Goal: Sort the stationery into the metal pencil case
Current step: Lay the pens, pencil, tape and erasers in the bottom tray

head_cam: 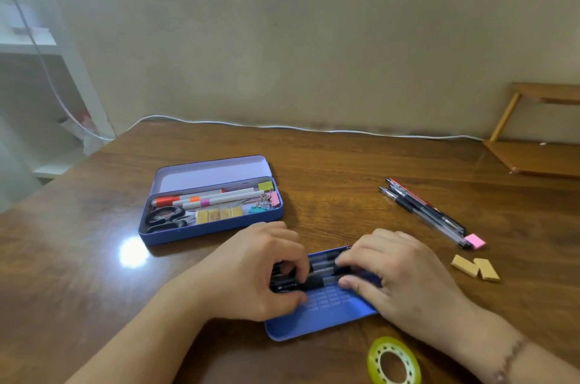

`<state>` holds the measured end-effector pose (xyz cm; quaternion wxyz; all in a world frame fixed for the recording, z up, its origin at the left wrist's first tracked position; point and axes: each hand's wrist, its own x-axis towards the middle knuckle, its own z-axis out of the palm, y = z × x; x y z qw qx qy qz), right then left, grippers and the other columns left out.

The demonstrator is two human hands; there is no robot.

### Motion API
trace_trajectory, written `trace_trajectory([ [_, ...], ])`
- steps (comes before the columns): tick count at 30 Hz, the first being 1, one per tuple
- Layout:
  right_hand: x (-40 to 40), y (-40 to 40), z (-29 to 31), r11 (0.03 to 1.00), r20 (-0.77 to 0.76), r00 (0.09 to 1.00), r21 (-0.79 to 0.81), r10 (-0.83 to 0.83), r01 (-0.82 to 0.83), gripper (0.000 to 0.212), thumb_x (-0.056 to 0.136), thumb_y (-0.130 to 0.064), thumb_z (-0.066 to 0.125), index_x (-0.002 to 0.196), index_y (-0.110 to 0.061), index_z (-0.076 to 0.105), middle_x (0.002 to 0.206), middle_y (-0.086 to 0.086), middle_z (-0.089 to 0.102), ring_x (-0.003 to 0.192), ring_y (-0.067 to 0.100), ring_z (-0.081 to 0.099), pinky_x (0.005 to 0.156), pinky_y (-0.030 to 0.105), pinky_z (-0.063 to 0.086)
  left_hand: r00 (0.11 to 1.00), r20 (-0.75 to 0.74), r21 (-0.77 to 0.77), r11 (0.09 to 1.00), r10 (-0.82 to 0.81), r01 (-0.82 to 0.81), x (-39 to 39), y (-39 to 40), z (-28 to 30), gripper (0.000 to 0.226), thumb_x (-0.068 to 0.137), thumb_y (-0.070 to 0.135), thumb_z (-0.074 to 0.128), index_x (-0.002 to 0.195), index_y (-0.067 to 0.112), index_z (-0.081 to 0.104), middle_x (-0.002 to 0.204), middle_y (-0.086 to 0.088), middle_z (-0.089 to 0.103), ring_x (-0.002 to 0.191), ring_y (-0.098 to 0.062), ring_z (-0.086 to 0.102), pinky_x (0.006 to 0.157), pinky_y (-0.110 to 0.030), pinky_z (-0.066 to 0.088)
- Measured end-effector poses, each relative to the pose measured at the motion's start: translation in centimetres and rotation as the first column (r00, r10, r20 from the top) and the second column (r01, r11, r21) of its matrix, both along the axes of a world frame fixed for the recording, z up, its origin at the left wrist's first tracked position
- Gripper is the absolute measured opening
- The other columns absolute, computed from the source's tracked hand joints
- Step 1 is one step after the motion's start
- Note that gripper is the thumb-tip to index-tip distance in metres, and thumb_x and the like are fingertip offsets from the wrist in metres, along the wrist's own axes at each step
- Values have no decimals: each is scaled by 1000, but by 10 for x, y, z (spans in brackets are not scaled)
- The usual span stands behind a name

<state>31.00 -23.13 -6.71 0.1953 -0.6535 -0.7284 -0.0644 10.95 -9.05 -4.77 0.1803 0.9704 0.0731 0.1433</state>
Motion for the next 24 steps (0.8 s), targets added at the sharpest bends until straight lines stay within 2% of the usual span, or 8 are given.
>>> trace_trajectory([
  [5,6,-1,6,996,-22,997,54,-72,73,18,83,-49,60,89,-34,69,85,-20,62,80,4,56,67,25,47,999,-4,-33,998,49,-50,-1,5,-2,11,77,35,75,76,29,66,75,15,57,78,-5,52,65,-12,39],
  [7,26,-3,11,973,-67,976,96,-206,211,9,82,-42,69,83,-33,69,80,-19,62,80,7,57,67,28,47,999,-8,-31,998,50,-50,-1,6,-3,11,78,36,74,77,29,66,75,16,57,79,-6,52,66,-12,40],
  [9,50,-8,19,891,-79,892,62,-445,450,7,80,-39,72,78,-35,67,78,-17,60,82,12,56,63,29,46,999,-5,-24,999,45,-46,-1,6,-4,12,78,37,73,77,29,65,76,17,57,81,-6,52,67,-10,39],
  [11,69,-14,25,754,-30,754,-49,-657,655,7,82,-41,70,82,-36,66,81,-14,58,81,14,54,54,24,39,999,3,-42,998,39,-39,-1,6,-4,12,80,38,72,78,28,65,77,17,58,81,-6,52,68,-12,40],
  [13,78,-15,28,650,41,661,-147,-749,746,12,84,-44,67,91,-34,66,86,-11,58,80,13,52,47,20,32,999,21,-72,997,40,-38,-1,6,-3,13,83,40,70,79,29,66,77,16,58,81,-8,53,68,-18,44],
  [19,75,-10,30,625,109,647,-182,-755,759,12,84,-45,66,89,-35,64,87,-11,54,82,11,50,47,22,32,967,194,-111,983,164,-144,1,8,-8,17,84,39,65,74,25,67,70,11,55,72,-7,54,64,-23,46],
  [21,72,-10,30,637,158,655,-151,-739,756,9,85,-44,65,84,-36,63,88,-12,53,82,10,48,46,21,30,941,257,-152,971,219,-184,1,8,-9,17,84,37,64,74,24,68,70,11,55,71,-9,55,63,-21,45],
  [24,64,-8,30,656,139,678,-171,-722,735,17,84,-50,63,80,-34,60,86,-12,53,81,11,48,47,22,29,909,327,-179,962,257,-208,3,8,-7,14,85,35,64,74,27,66,69,14,54,69,-10,54,61,-16,42],
])
